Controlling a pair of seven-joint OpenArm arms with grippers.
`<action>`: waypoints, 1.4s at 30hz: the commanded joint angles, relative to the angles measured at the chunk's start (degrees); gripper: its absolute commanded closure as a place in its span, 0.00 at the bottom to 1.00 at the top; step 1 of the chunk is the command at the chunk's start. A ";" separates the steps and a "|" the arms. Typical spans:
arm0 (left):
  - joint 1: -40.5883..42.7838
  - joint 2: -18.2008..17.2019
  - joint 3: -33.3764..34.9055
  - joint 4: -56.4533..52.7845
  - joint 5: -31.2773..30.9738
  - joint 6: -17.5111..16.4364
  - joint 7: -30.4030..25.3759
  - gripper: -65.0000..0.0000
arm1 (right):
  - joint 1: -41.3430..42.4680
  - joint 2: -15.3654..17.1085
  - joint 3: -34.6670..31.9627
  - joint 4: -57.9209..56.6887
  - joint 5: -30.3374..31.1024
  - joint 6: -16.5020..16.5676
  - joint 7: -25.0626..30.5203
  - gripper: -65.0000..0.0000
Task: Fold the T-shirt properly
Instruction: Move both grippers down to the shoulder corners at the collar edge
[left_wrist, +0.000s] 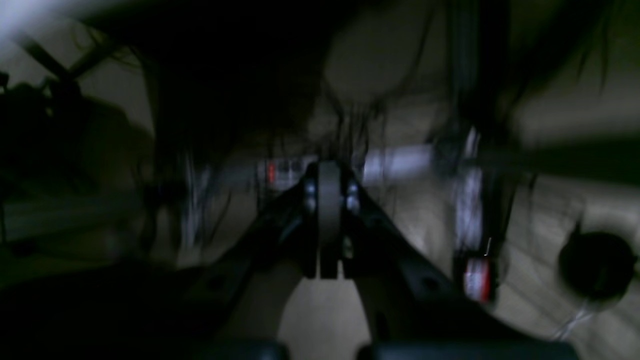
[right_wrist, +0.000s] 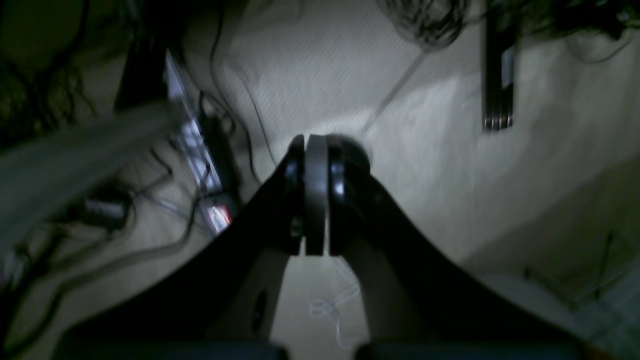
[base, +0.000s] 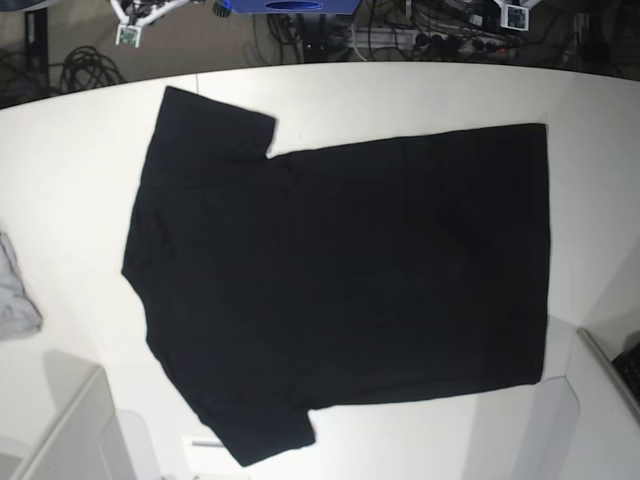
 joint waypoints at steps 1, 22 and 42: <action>2.25 -0.41 -1.62 2.55 -1.15 0.25 -0.78 1.00 | -0.58 0.22 0.47 2.43 -0.10 -0.38 0.89 1.00; 0.94 -0.50 -19.90 10.99 -26.12 0.16 -0.16 0.63 | 14.98 9.45 0.56 13.41 42.80 -0.29 -12.39 0.54; -3.99 0.03 -19.90 4.13 -27.61 -13.02 0.10 0.34 | 17.62 19.03 1.52 -4.08 64.69 4.63 -12.83 0.36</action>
